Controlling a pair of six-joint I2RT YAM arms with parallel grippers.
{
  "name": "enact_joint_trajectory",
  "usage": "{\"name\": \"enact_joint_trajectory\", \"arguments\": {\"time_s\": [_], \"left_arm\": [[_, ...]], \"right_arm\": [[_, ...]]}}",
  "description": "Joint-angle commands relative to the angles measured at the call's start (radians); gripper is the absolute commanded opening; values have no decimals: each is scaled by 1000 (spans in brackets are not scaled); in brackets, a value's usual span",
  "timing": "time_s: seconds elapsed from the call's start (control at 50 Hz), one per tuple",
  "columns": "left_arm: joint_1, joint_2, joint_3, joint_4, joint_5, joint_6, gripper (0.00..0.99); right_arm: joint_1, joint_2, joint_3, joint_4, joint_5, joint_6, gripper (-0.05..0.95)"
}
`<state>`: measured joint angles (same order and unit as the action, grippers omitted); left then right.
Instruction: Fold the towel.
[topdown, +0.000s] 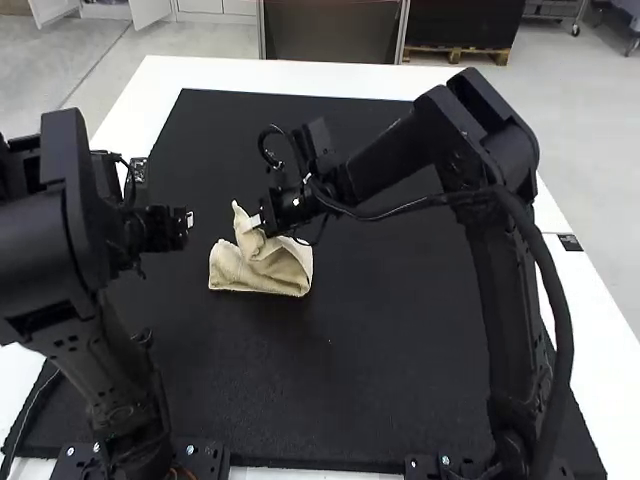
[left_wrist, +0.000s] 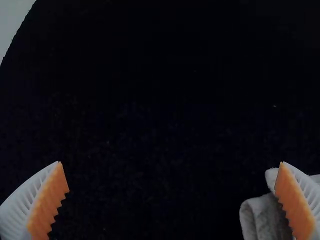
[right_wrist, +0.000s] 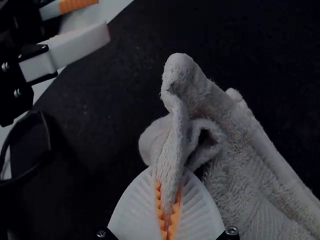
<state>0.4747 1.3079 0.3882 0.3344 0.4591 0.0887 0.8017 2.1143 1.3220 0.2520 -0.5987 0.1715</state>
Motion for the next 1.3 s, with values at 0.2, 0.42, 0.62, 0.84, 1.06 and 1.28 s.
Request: {"name": "enact_joint_trajectory", "arguments": {"time_s": [0.2,0.42,0.62,0.84,1.06,1.28], "left_arm": [[-1,-15,-25,6,-7,-7,970],[-7,-15,-34,8,-7,-7,970],[-7,-15,-34,6,-5,-9,970],[-7,-15,-35,5,0,-9,970],[-7,-15,-38,8,1,-10,970],[-7,-15,-45,6,6,-9,970]], "right_arm": [[45,29,79,20,-10,29,303],[25,-16,115,20,-3,43,677],[-21,-51,83,33,-52,65,-23],[-30,-37,-12,102,-53,48,-23],[-15,9,-79,182,-49,45,-23],[-9,67,-119,260,-46,45,-23]]}}
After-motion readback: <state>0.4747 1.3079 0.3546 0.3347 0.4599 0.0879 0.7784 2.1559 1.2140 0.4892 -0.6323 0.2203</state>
